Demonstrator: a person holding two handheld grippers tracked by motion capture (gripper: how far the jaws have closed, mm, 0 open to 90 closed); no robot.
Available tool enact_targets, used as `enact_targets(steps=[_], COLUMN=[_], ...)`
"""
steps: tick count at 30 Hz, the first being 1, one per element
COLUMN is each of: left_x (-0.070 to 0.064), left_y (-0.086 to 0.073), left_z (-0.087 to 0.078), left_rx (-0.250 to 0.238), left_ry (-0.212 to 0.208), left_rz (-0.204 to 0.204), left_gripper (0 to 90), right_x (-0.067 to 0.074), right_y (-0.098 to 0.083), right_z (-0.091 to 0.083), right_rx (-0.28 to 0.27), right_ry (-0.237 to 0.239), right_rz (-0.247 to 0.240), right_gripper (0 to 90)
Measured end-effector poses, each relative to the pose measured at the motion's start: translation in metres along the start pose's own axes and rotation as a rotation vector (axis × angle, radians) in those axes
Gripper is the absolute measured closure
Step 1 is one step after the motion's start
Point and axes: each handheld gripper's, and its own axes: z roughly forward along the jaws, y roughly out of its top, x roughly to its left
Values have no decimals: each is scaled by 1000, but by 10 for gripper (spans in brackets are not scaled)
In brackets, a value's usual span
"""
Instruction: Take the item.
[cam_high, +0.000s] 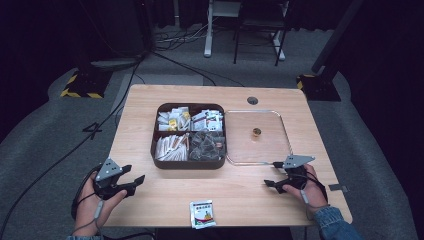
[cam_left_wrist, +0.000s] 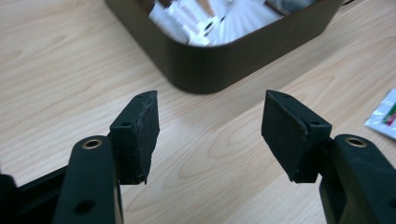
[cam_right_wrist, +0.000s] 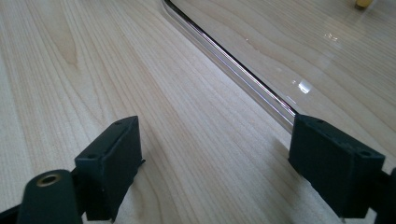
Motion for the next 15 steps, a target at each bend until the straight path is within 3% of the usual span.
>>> enact_targets(steps=[9, 15], left_x=[21, 29], left_y=[-20, -27], left_z=[17, 28], left_rx=[30, 68], left_ry=[88, 115], left_rz=[-76, -74], left_gripper=[348, 304], right_x=[0, 0], right_y=[0, 0], right_z=[0, 0], right_rx=[0, 0], right_ry=[-1, -1], right_rz=[-1, -1], right_gripper=[170, 170])
